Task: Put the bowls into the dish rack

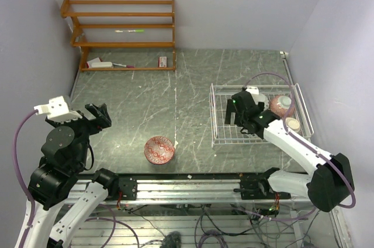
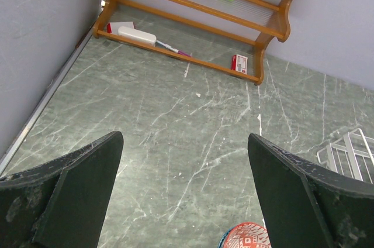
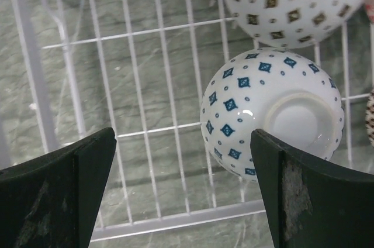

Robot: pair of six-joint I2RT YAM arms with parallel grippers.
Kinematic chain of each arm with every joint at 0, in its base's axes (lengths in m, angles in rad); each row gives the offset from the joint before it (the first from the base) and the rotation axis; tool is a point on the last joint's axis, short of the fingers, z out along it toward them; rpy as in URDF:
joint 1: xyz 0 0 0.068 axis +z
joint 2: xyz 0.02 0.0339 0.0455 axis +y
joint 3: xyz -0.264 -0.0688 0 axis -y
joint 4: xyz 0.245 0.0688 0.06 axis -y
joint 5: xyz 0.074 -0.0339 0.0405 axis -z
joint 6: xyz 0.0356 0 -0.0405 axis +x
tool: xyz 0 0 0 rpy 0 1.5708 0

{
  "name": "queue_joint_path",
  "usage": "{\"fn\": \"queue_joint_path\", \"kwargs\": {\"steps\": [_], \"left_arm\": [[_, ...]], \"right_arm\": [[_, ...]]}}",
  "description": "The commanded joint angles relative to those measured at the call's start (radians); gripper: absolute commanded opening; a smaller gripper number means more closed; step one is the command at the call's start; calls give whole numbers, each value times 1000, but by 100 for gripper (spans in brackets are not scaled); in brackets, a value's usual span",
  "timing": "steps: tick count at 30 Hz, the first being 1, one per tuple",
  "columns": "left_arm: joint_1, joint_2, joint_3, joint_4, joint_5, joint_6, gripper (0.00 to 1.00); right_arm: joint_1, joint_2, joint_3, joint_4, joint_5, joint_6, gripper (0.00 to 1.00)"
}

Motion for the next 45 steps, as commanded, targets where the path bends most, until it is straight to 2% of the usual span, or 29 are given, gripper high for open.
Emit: {"fn": "queue_joint_path", "kwargs": {"steps": [1, 7, 12, 18, 25, 27, 33, 39, 42, 45], "left_arm": [[7, -6, -9, 19, 1, -1, 99], [7, -10, -2, 5, -8, -1, 99], [7, -14, -2, 3, -7, -1, 99], [7, -3, 1, 15, -4, -4, 99], [7, 20, 0, 31, -1, -6, 99], [7, 27, 12, 29, -5, -5, 99], [7, 53, 67, 2, -36, 2, 99], [7, 40, 143, -53, -69, 6, 99], [7, 22, 165, -78, -84, 12, 99], [7, 9, 181, -113, -98, 12, 99]], "right_arm": [[-76, -43, -30, -20, 50, 7, 100], [-170, -60, -47, -25, 50, 32, 100], [-191, -76, -51, -24, 54, 40, 100], [-185, -197, -62, 106, -207, -74, 100], [-134, -271, -16, 156, -341, -108, 100], [-71, -266, 2, 181, -362, -105, 100], [224, -175, 79, 297, -312, -102, 99], [545, 85, 195, 386, -194, -158, 97], [644, 210, 254, 411, -181, -152, 95], [739, 316, 304, 391, -119, -146, 88]]}}
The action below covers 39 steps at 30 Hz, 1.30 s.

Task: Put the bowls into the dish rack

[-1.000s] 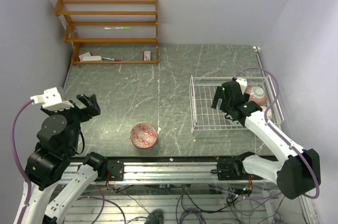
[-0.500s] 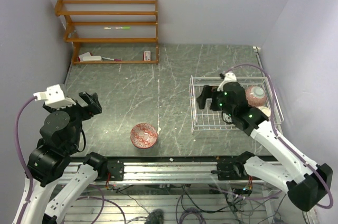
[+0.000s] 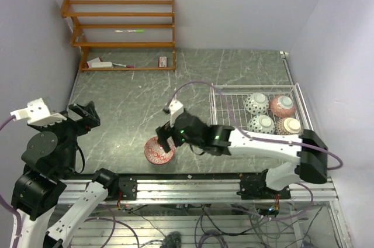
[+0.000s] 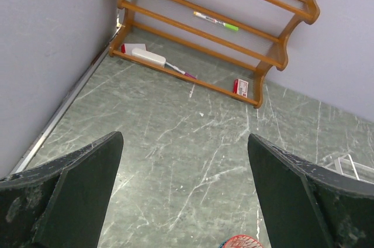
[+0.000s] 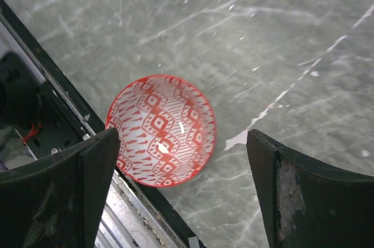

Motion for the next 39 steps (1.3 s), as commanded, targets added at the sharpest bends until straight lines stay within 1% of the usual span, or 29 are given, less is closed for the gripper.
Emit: {"fn": "queue_joint_path", "kwargs": {"steps": [1, 2, 3, 7, 8, 15, 16, 18, 19, 35, 37, 39], "left_arm": [[7, -27, 37, -63, -42, 10, 99], [7, -33, 39, -70, -44, 9, 99], [7, -39, 40, -75, -46, 8, 99], [7, -59, 40, -83, -44, 0, 99], [7, -63, 40, -87, -43, -5, 99], [7, -82, 34, -105, -41, -19, 99], [7, -83, 32, -106, -41, -20, 99], [7, -85, 29, -107, -40, -21, 99], [7, -85, 28, -109, -39, -22, 99], [7, -90, 0, -104, -42, -25, 99], [7, -92, 2, -104, -42, -24, 99], [7, -91, 2, -104, -42, -24, 99]], "right_arm": [[121, 119, 74, 0, 129, -9, 82], [149, 142, 89, -10, 148, -12, 79], [169, 162, 102, -14, 157, -16, 78], [227, 224, 129, 19, 98, -36, 73], [236, 244, 140, 19, 94, -40, 73], [249, 344, 175, 30, 77, -54, 63], [248, 356, 181, 30, 76, -58, 60], [248, 376, 193, 29, 72, -67, 47], [249, 384, 198, 30, 67, -70, 45], [246, 436, 212, 23, 72, -81, 44], [246, 439, 213, 20, 77, -80, 43], [245, 438, 212, 20, 84, -78, 39]]}}
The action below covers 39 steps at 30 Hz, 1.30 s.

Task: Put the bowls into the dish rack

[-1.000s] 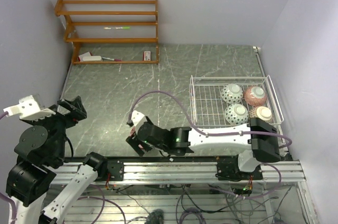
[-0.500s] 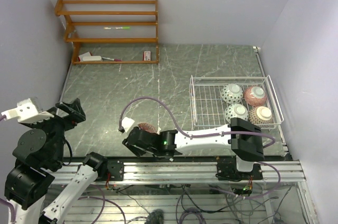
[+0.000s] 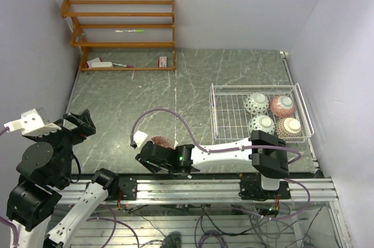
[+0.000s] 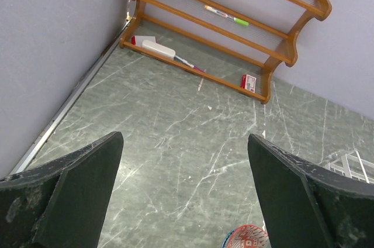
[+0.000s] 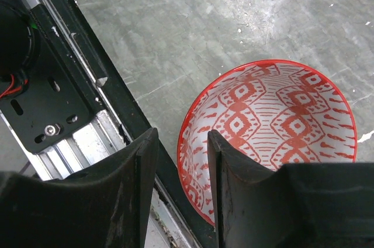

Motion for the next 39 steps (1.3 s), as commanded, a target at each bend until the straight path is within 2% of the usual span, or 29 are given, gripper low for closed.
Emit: {"fn": "queue_joint_path", "kwargs": {"steps": [1, 3, 8, 10, 13, 15, 29, 35, 39], "left_arm": [[7, -12, -3, -2, -15, -4, 99], [7, -11, -4, -3, -16, -4, 99], [7, -17, -8, -8, -15, -10, 99], [7, -21, -9, -9, -18, -10, 99], [7, -20, -6, -12, -18, -11, 99], [7, -19, -5, -10, -18, -10, 99], [7, -18, 11, -11, -16, -8, 99], [7, -16, 20, -14, -20, -8, 99], [7, -13, 26, -8, -16, -3, 99]], "right_arm": [[-2, 10, 26, 9, 24, -4, 38], [-5, 8, 25, 9, 26, -1, 34], [-8, 18, 23, 3, 17, -3, 32], [-8, 24, 27, 0, 13, -2, 24], [-8, 24, 31, -6, 20, 0, 7], [-8, 16, 30, -6, 30, 3, 0], [-27, -183, -38, 95, 83, -4, 0], [-85, -311, -131, 230, -33, 29, 0], [-149, -416, -169, 262, -90, 30, 0]]}}
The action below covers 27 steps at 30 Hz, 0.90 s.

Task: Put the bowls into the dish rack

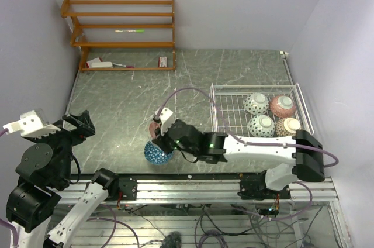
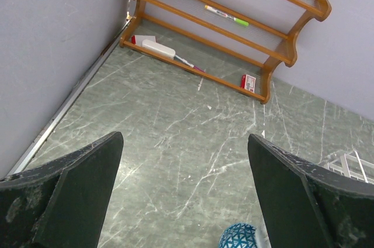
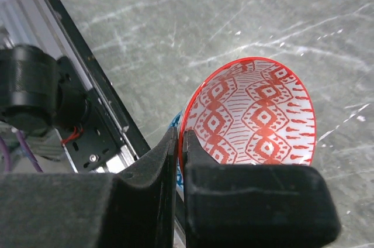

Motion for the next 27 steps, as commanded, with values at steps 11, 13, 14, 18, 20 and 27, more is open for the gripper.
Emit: {"fn": "queue_joint_path", "kwargs": {"steps": [11, 13, 14, 18, 20, 27], "left_arm": [[7, 6, 14, 19, 7, 3, 99], [7, 10, 14, 24, 12, 5, 99], [7, 12, 14, 26, 14, 5, 99], [7, 20, 9, 38, 23, 6, 99], [7, 24, 7, 44, 28, 7, 99], [7, 35, 12, 46, 29, 14, 99]], "right_arm": [[-378, -474, -143, 95, -237, 70, 0], [-437, -520, -162, 69, -230, 77, 0], [-470, -539, -172, 55, -230, 82, 0], [-618, -591, -211, 20, -298, 123, 0], [-717, -606, -231, 17, -356, 148, 0], [-1007, -631, -322, 87, -591, 245, 0]]}}
